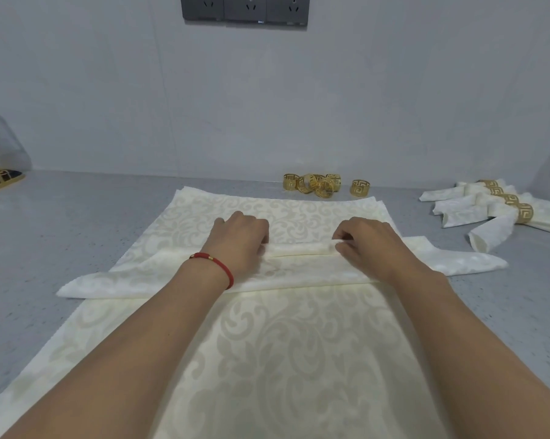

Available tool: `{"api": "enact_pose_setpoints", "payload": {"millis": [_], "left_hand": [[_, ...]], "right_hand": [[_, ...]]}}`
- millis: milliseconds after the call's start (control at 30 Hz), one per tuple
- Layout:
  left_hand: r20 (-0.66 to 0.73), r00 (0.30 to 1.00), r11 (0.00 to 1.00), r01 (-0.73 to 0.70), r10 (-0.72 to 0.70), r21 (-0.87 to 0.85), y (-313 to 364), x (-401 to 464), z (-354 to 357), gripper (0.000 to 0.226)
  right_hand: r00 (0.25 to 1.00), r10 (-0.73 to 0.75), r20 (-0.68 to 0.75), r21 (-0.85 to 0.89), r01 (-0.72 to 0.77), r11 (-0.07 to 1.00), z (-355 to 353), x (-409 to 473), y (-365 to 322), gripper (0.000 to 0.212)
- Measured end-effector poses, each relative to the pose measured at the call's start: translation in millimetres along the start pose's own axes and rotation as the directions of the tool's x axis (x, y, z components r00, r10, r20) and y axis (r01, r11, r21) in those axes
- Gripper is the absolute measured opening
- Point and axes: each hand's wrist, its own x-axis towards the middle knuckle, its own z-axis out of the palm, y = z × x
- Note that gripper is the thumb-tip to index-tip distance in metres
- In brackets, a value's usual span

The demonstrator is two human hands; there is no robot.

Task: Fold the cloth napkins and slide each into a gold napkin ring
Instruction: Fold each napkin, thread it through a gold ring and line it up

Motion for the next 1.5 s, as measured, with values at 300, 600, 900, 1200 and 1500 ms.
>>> {"api": "enact_pose_setpoints", "payload": {"millis": [300,600,900,1200,1500], "left_hand": [[0.089,0.992,0.993,-0.079,0.087,-0.089,-2,-4,-8,0.018],[0.08,0.995,0.998,-0.05,0.052,-0.024,-7,1,-1,0.011],[-0.046,0.98,0.978,-0.19,0.195,0.091,-5,1,-2,0.029],[0.095,0.995,0.98,-0.015,0.034,-0.198,-6,-1,-8,0.019],[0.188,0.979,0.997,-0.083,0.082,-0.001,19,-12,-24,0.02]], "right_hand": [[0.992,0.06,0.108,0.049,-0.065,0.997,-10,-3,-1,0.015],[0.997,0.026,0.078,0.084,-0.032,0.996,-6,-5,1,0.009],[0.999,0.004,0.036,-0.033,-0.003,0.999,-5,-3,-10,0.018],[0.992,0.062,0.108,0.176,-0.081,0.981,-6,-8,-8,0.015],[0.97,0.056,0.236,0.074,-0.075,0.994,-24,-13,-15,0.01]]}}
